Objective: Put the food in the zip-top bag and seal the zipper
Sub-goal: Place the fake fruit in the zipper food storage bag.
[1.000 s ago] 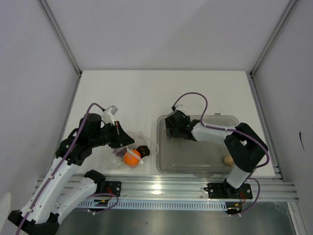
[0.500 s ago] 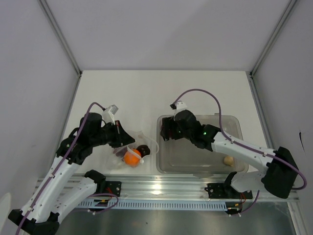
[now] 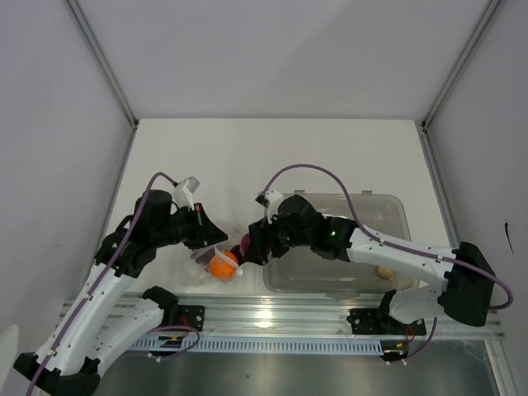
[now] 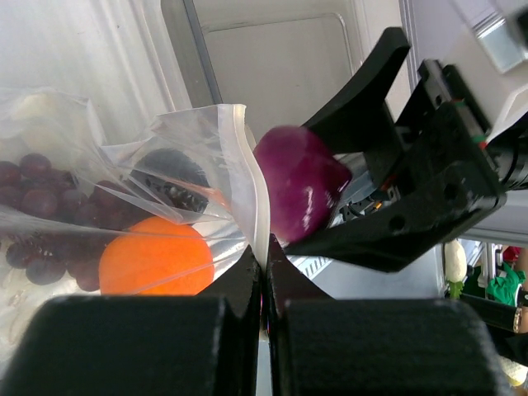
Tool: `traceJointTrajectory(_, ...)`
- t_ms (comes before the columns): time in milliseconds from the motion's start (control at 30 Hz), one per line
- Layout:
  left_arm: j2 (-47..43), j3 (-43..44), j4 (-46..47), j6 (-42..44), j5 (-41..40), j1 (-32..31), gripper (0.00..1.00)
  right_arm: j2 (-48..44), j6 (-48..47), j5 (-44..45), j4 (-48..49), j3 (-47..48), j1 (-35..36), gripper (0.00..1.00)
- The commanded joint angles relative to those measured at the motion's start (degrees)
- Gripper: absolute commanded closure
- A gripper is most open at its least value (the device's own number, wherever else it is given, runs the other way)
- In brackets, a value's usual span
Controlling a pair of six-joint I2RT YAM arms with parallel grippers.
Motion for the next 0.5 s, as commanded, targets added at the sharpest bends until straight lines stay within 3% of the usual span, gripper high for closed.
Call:
traceJointTrajectory(0,-0.7,1.2,1.7,0.0,1.5,-0.4,0.99,2.3,0.9,-4.1,4.7,4.8,1.4,0.61)
traceJointTrajectory(333,-1.7,1.7,1.5,-0.7,2.5,-0.4,0.99,12.3,4.2,-0.2,6.8,12.3,2.2,0.57)
traceJointTrajectory(433,-1.9,2.3,1.0,-0.8,2.6,-0.4,0.99,16.2,5.3,0.4,7.5,14.3,2.3,0.48)
traceJointTrajectory(467,-2.0,2.5,0.8,-0.7,2.6,-0.4,1.00,17.1,5.5,0.7,7.4,14.6,2.5,0.39)
